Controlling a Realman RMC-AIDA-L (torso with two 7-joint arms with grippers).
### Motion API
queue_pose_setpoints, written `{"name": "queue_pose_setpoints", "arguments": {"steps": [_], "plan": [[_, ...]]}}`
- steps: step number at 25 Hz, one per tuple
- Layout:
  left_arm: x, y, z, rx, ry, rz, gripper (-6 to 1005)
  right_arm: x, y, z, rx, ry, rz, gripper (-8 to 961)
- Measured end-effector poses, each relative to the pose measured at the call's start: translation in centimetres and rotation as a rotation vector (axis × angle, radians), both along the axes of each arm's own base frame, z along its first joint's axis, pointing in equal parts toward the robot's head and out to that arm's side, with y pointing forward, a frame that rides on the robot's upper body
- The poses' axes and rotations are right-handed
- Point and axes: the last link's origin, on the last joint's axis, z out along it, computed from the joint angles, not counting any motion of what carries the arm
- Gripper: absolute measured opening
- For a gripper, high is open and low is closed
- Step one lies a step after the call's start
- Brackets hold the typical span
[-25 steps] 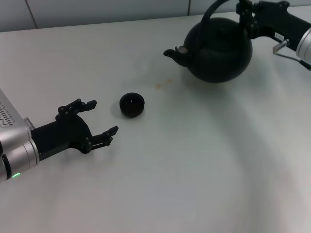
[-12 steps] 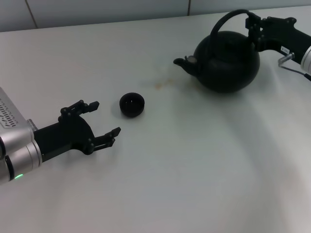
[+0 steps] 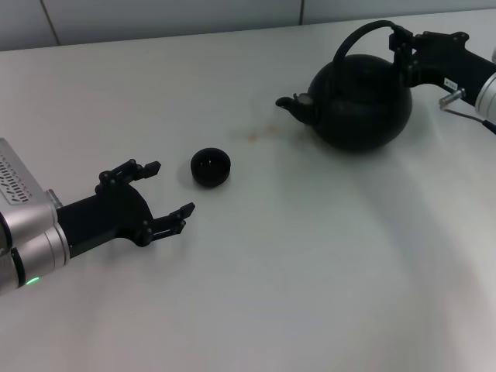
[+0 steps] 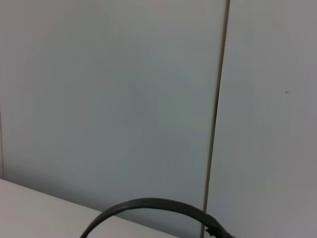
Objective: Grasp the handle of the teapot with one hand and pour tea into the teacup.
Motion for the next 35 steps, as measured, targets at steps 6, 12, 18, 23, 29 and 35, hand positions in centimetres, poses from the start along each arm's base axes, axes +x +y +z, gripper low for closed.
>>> {"name": "queue_pose_setpoints", "arguments": {"steps": [6,12,18,23,29,35], "plan": [[0.1,0.1,0.0,0.0,0.0,-0.003,838,-0.1,-0.2,-0.4,-0.011,0.012,0.005,91],[0.3,0.1,0.0,-0.002,-0.002,-0.009,836,0.5,-1.0,-0.6,-0.02,0.024,0.002,104],[0.5,0.3,0.0,-0.003,-0.001,-0.015,836,0.8,-1.8,-0.1,0.009,0.085,-0.002,385],[0.6,0.4,0.0,-0.001,-0.001,-0.016,836,0.9,-2.6,0.5,0.031,0.136,0.022,479],[0.5,0.3,0.1,0.002,-0.003,-0.012,835,1.7,-5.5,0.6,0.021,0.202,0.056,653],[0.0,-0.1,0.1,0.002,-0.003,0.006,835,2.6,-8.9,1.4,0.047,0.314,0.115,776]]}}
